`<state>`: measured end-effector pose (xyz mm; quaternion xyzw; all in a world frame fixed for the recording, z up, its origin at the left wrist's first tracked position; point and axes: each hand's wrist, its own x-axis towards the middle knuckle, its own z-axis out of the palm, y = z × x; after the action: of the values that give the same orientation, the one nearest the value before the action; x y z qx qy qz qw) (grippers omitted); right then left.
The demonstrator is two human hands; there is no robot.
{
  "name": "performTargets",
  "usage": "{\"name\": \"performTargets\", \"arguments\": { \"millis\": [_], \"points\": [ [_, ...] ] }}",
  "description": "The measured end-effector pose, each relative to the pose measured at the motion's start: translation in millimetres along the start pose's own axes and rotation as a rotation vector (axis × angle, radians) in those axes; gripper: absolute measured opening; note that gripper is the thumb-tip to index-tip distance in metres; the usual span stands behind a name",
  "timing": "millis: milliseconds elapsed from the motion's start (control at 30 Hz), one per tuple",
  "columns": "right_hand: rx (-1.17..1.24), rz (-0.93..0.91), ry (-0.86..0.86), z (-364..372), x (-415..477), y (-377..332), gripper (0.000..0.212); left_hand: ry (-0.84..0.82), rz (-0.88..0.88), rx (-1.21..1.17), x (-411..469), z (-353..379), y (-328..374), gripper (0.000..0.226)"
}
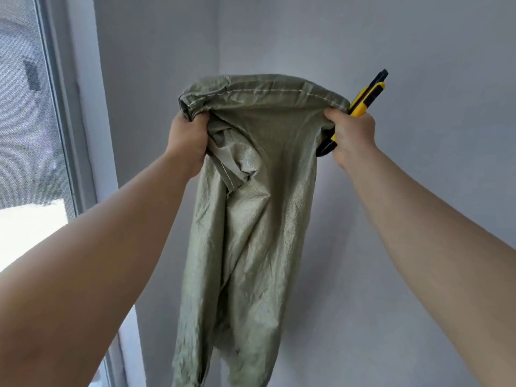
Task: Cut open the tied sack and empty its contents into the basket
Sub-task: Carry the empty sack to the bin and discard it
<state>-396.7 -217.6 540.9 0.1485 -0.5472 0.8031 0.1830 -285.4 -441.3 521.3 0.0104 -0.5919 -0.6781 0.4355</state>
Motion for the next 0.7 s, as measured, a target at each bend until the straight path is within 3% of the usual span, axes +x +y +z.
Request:
{"name": "performTargets", "arguments": {
  "millis": [200,500,600,700],
  "points": [
    [0.152,0.043,-0.080,23.4,-11.1,-14.7,0.016,0.043,0.087,-0.002,-5.7,-11.6,28.7,0.016],
    [0.364,0.261,-0.321,86.1,-58.6,29.0,0.029,0.282,0.101,0.190,-39.1,-101.8,42.4,0.011],
    [0.416,0.335,-0.434,118.5,-90.2,40.3,0.011,0.395,0.151,0.229,-61.1,-141.6,55.9,0.010],
    [0.497,0.414,-0.554,154.7,-128.1,47.4,0.010,0.515,0.166,0.288,-89.0,-184.7,76.2,0.012]
  ]
}}
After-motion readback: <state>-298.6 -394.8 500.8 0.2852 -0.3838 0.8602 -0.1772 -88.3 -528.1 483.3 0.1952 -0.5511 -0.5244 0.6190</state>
